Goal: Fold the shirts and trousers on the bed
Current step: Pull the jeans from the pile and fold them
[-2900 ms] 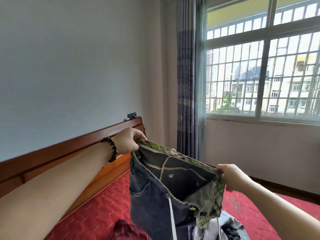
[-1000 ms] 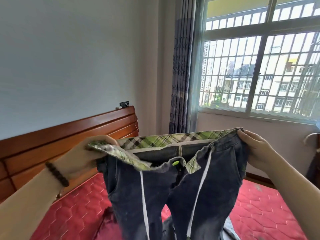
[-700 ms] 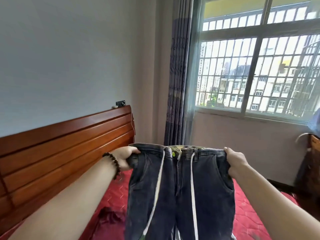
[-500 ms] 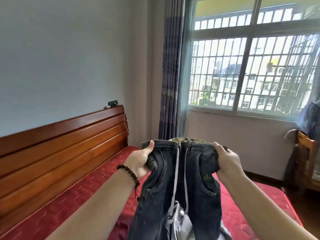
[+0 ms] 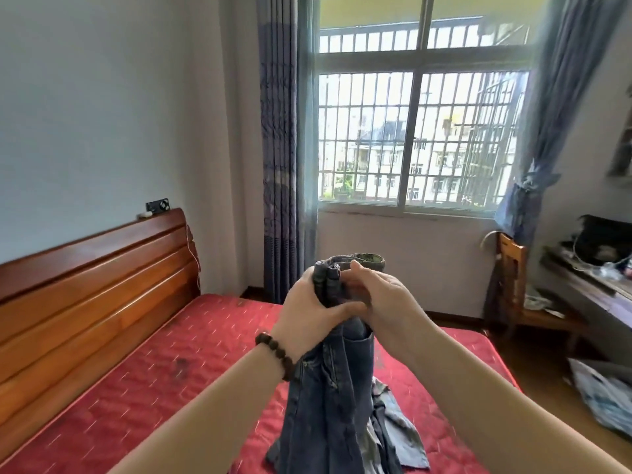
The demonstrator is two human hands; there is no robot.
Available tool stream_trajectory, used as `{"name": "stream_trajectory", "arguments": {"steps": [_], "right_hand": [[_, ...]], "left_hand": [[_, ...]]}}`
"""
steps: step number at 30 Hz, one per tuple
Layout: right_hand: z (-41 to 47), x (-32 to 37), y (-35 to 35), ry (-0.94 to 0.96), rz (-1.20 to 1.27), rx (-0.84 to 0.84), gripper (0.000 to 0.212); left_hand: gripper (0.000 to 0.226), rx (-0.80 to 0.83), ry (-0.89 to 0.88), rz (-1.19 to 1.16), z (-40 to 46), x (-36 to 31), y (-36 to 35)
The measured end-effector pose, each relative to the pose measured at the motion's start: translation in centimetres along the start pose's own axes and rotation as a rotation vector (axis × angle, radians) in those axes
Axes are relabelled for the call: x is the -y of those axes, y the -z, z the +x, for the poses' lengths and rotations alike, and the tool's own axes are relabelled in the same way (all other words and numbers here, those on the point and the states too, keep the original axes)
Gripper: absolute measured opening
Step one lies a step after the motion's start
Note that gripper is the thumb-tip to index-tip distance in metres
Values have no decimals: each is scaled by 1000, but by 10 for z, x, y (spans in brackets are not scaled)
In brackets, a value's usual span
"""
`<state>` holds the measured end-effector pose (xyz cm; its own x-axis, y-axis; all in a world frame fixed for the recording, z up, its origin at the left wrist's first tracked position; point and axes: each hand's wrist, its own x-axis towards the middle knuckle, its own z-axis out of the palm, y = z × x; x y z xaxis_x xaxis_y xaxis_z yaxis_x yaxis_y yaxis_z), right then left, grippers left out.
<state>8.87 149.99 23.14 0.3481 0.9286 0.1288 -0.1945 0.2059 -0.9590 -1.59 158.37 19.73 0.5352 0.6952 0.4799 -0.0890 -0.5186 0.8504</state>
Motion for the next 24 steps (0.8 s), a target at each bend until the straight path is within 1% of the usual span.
{"name": "stream_trajectory", "arguments": {"steps": [2,3,4,5,6,7,8,9,10,11,12,14,15,16,18,19,20,23,24], "right_hand": [[-6,10,12,72,-189,17,25],[-7,16,23,168,-363,-28,19],[-9,24,35,291,-572,-116,13],[-10,32,50,394,-787,-208,21],[-10,38,65,445,-918,-261,40],[-12,44,79,413,-935,-250,62],[-15,48,87,322,-833,-176,79],[-20,50,90,222,-657,-68,89],[-24,50,88,150,-474,34,91],[-26,49,86,131,-340,81,88],[-28,48,82,155,-269,92,78],[-39,53,70,250,-226,10,47],[-46,59,66,291,-220,-33,35],[-55,65,62,320,-228,-50,27],[-76,81,55,357,-256,-40,21],[-92,91,54,379,-264,-17,21],[-106,100,53,404,-263,10,21],[-153,120,54,523,-228,56,23],[-164,117,58,542,-227,50,20]], "left_hand": [[45,-32,-46,-48,6,-1,3],[35,-49,-41,-102,8,-5,5],[28,-58,-23,-164,10,-11,8],[25,-57,4,-240,10,-17,10],[23,-50,31,-321,11,-23,14],[23,-36,49,-394,10,-32,17],[23,-17,60,-450,8,-41,20],[23,-5,70,-491,6,-49,22],[22,2,78,-518,4,-58,24],[22,3,80,-529,0,-66,25],[22,-6,71,-527,-3,-72,27],[31,-20,18,-498,-12,-87,34],[40,-15,-19,-456,-18,-92,38],[48,3,-62,-371,-26,-100,42],[56,46,-164,-84,-47,-123,48],[54,49,-221,52,-61,-136,48],[49,32,-280,140,-73,-151,49],[32,-93,-464,232,-114,-198,44],[28,-87,-471,258,-127,-207,40]]}}
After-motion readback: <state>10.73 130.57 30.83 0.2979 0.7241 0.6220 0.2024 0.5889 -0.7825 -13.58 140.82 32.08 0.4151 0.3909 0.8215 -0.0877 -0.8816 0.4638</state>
